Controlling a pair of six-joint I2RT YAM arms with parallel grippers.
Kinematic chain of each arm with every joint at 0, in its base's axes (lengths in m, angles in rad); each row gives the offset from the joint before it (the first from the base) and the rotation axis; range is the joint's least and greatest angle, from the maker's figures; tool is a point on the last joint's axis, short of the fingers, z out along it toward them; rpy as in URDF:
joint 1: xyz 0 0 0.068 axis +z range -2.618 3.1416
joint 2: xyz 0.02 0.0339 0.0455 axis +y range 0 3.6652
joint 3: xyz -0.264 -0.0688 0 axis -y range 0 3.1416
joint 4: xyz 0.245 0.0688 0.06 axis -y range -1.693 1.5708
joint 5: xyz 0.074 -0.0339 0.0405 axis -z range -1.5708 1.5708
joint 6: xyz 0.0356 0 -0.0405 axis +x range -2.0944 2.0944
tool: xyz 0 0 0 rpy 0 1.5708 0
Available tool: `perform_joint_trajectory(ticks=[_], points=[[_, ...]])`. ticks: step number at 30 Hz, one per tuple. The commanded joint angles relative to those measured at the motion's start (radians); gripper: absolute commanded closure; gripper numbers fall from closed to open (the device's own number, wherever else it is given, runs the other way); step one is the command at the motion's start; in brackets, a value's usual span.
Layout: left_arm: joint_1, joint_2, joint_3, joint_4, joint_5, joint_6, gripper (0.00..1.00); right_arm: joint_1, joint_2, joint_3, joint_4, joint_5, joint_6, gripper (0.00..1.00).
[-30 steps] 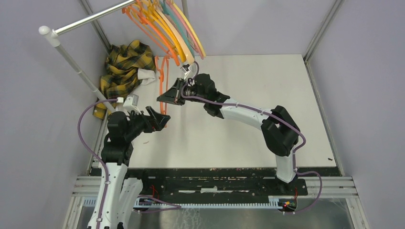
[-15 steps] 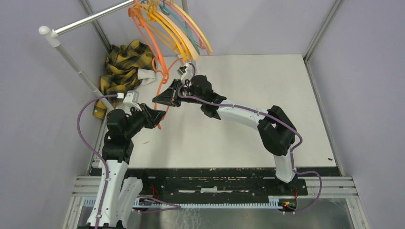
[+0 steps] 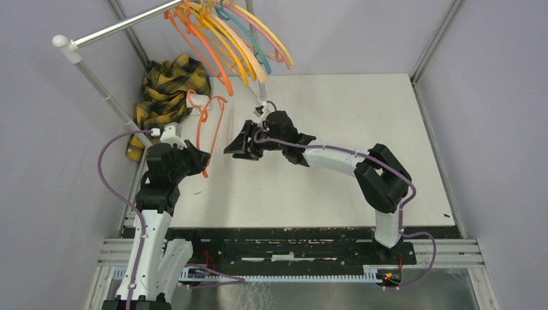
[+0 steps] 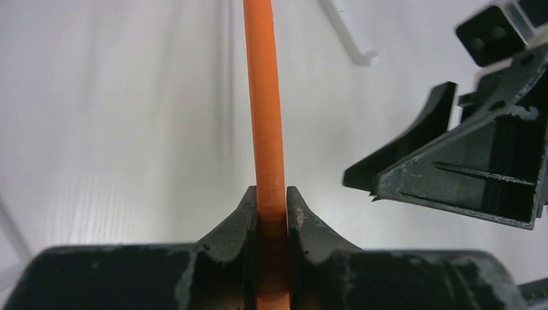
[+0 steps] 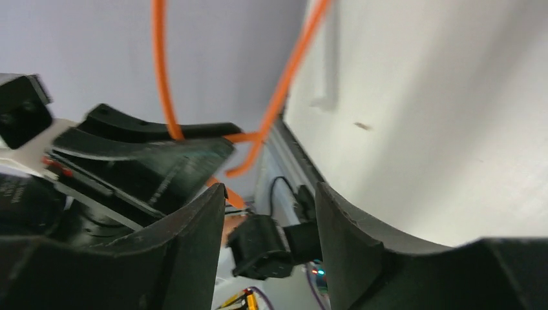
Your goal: Organize the hangers
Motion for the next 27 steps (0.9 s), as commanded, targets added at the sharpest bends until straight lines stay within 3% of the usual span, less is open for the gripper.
perform_joint_trajectory(ticks=[1, 6, 12, 19, 27], points=[[0.001, 0.004, 0.068, -0.071, -0.237, 0.048, 0.97, -0.060, -0.115, -0.082, -0.151, 0.053, -0.164, 0.39], [0.001, 0.024, 0.174, -0.083, -0.450, 0.074, 0.97, -0.068, -0.176, -0.074, -0.446, 0.181, -0.433, 0.32], [0.001, 0.092, 0.412, -0.046, -0.568, 0.113, 0.97, -0.070, -0.217, -0.134, -0.505, 0.245, -0.522, 0.31], [-0.001, 0.159, 0.557, -0.008, -0.501, 0.143, 0.97, -0.070, -0.164, -0.151, -0.445, 0.188, -0.488, 0.31], [-0.011, 0.121, 0.542, 0.036, -0.379, 0.212, 0.97, -0.070, -0.127, -0.135, -0.413, 0.169, -0.472, 0.32]])
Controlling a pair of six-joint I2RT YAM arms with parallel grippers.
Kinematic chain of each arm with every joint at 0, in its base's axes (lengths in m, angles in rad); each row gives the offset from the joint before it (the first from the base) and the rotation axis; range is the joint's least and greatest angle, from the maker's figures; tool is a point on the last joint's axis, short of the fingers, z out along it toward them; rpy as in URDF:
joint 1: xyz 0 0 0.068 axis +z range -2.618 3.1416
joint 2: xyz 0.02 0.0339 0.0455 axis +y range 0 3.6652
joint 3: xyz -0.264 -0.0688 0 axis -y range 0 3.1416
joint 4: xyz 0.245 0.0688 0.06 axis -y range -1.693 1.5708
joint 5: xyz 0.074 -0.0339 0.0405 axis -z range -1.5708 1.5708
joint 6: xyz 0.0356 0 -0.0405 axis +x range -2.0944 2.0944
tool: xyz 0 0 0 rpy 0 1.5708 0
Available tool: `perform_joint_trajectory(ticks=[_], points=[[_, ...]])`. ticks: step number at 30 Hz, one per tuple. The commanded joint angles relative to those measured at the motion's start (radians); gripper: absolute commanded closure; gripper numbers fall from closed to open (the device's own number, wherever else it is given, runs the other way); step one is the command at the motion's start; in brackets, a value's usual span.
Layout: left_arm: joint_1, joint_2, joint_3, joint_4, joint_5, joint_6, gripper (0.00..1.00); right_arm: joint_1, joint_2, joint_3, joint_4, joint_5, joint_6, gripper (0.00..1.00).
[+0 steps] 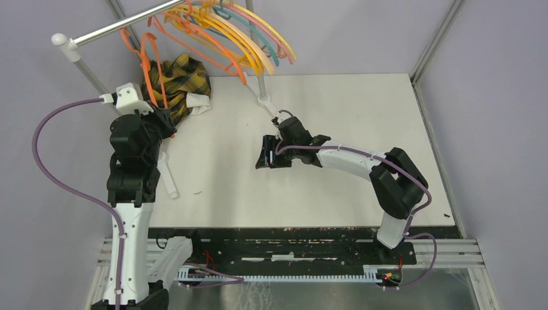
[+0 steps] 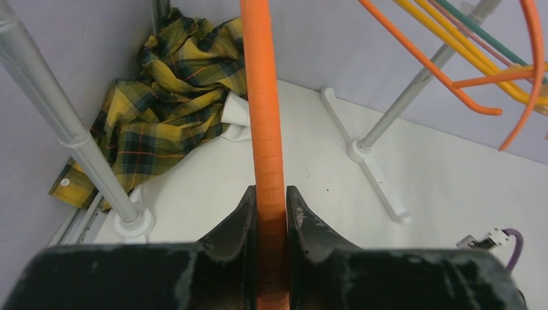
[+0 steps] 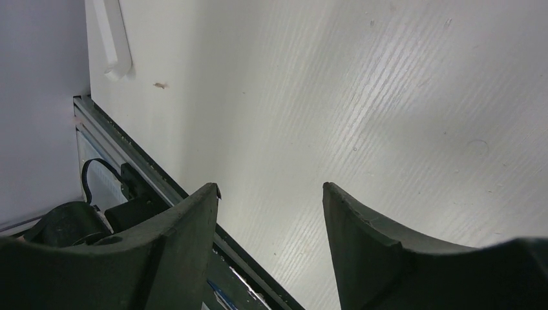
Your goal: Organize the hangers
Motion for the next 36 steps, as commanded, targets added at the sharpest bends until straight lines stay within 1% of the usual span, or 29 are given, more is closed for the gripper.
perform_joint_trajectory(ticks=[1, 8, 11, 15, 19, 24, 30, 36], points=[[-0.011, -0.035, 0.020, 0.117, 0.091, 0.087, 0.97, 0.002, 0.017, 0.023, 0.058, -0.021, 0.000, 0.33], [-0.016, -0.091, -0.056, 0.117, 0.107, 0.080, 0.97, 0.002, 0.034, 0.008, 0.081, -0.037, 0.009, 0.35], [-0.016, -0.083, -0.030, 0.116, 0.106, 0.082, 0.97, 0.002, 0.041, 0.001, 0.097, -0.048, 0.019, 0.36], [-0.016, -0.038, 0.062, 0.107, 0.095, 0.094, 0.97, 0.002, 0.048, 0.000, 0.105, -0.056, 0.023, 0.36], [-0.016, 0.022, 0.120, 0.098, 0.071, 0.116, 0.97, 0.001, 0.058, 0.004, 0.111, -0.069, 0.023, 0.36], [-0.017, 0.087, 0.109, 0.115, 0.049, 0.119, 0.97, -0.007, 0.060, 0.000, 0.115, -0.083, 0.021, 0.37], [-0.017, 0.160, 0.124, 0.150, 0.065, 0.097, 0.97, -0.029, 0.058, -0.017, 0.126, -0.101, 0.020, 0.37], [-0.018, 0.227, 0.136, 0.142, 0.065, 0.103, 0.97, -0.046, 0.060, -0.039, 0.150, -0.112, 0.028, 0.38]])
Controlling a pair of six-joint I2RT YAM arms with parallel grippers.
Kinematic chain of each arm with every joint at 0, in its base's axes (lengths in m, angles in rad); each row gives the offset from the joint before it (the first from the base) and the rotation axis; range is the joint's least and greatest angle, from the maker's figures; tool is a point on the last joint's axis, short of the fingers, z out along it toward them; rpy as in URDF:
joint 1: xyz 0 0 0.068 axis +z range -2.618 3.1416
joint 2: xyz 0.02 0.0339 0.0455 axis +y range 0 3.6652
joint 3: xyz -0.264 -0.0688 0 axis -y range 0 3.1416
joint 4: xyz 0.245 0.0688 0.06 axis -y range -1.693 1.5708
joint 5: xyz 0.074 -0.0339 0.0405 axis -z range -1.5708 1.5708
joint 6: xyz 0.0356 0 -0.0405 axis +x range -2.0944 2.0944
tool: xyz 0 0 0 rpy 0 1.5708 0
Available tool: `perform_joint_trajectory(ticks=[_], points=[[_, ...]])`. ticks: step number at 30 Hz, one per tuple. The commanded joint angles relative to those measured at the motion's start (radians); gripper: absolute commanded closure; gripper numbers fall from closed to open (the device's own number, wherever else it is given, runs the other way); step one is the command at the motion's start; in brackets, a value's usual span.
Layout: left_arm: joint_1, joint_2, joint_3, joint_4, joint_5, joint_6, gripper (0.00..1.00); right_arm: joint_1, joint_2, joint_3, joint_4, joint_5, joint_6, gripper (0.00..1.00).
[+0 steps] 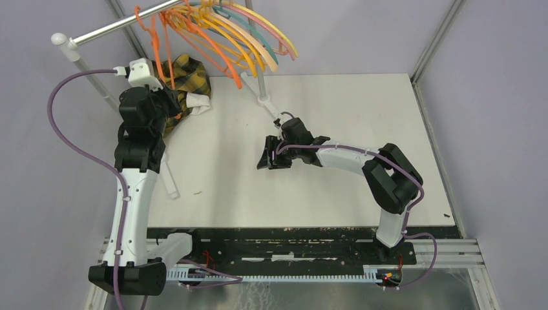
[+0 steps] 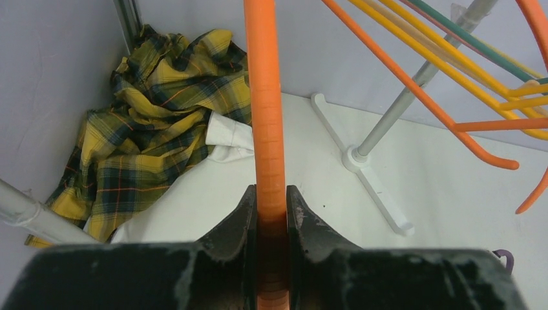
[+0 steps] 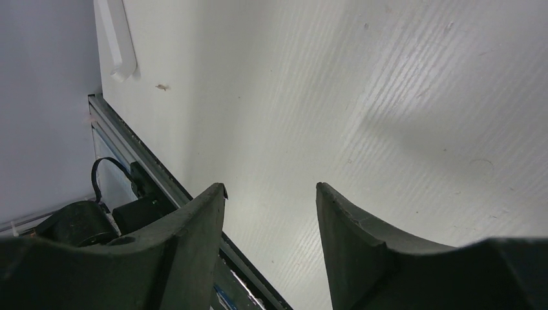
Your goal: Organize the hangers
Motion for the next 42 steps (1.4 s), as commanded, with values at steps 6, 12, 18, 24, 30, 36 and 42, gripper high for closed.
perform_joint_trajectory(ticks=[6, 12, 18, 24, 30, 36, 42], points=[[-0.008, 0.015, -0.013, 0.063, -0.012, 0.039, 0.96, -0.017, 0.015, -0.019, 0.070, -0.029, 0.011, 0.39], [-0.008, -0.017, -0.041, 0.077, -0.005, 0.031, 0.52, -0.017, 0.022, -0.027, 0.085, -0.037, 0.010, 0.37], [-0.008, -0.052, -0.067, 0.070, 0.035, 0.007, 0.01, -0.018, 0.014, -0.032, 0.073, -0.036, -0.024, 0.30], [-0.008, -0.088, -0.117, 0.061, 0.203, -0.044, 0.01, -0.017, -0.034, -0.032, -0.017, 0.048, -0.137, 0.00], [-0.008, -0.129, -0.227, 0.051, 0.325, -0.078, 0.01, -0.017, -0.138, -0.052, -0.130, 0.264, -0.321, 0.00], [-0.008, -0.181, -0.380, 0.080, 0.355, -0.096, 0.01, -0.018, -0.199, -0.044, -0.200, 0.441, -0.496, 0.00], [-0.008, -0.219, -0.527, 0.142, 0.371, -0.119, 0.01, -0.017, -0.288, -0.122, -0.100, 0.476, -0.527, 0.00]])
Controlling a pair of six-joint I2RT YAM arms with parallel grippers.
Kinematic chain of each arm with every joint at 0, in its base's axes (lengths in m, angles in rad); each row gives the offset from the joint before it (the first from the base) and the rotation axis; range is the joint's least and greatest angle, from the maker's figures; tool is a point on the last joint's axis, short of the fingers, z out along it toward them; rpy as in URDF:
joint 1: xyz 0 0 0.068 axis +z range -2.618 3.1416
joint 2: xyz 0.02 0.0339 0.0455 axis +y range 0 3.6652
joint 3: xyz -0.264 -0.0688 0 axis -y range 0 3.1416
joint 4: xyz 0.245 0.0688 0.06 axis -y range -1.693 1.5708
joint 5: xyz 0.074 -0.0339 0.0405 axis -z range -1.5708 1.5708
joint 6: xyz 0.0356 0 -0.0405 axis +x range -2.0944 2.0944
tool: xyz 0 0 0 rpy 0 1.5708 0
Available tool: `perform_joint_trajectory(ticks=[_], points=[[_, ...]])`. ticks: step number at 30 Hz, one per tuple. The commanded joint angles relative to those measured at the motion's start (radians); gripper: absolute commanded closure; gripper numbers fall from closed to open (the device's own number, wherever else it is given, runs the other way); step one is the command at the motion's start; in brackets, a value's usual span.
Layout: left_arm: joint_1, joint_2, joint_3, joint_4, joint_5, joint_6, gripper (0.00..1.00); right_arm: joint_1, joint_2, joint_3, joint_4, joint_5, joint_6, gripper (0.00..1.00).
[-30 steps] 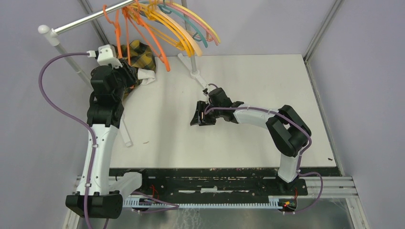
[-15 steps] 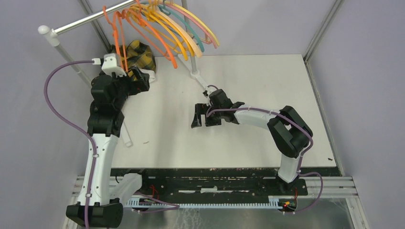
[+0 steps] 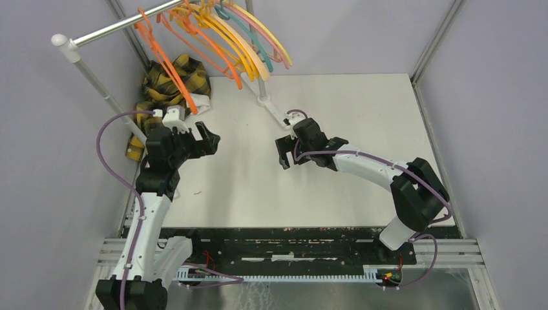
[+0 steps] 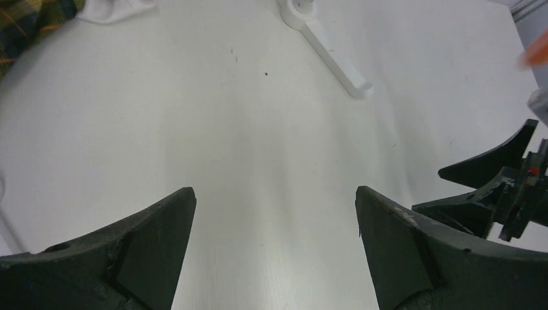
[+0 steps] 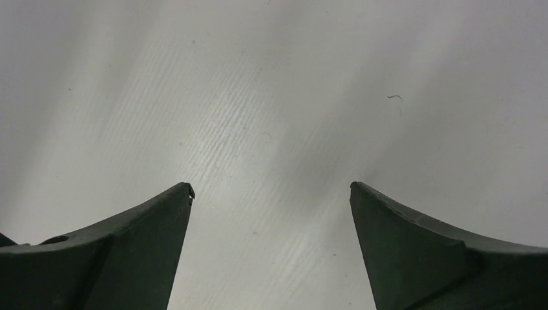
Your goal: Organize the hangers
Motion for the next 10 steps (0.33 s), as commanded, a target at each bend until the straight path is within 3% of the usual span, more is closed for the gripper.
perform_joint_trajectory(ticks=[1, 5, 10], points=[[-0.001, -0.035, -0.086, 0.100, 0.047, -0.050, 0.01, 0.000, -0.100, -0.053, 0.079, 0.077, -0.068, 0.00], [-0.001, -0.043, -0.162, 0.174, 0.043, -0.077, 0.01, -0.002, -0.114, -0.052, 0.061, 0.164, -0.108, 0.00], [-0.001, 0.004, -0.136, 0.129, -0.012, -0.069, 0.01, -0.001, -0.138, -0.068, 0.066, 0.216, -0.139, 0.00]])
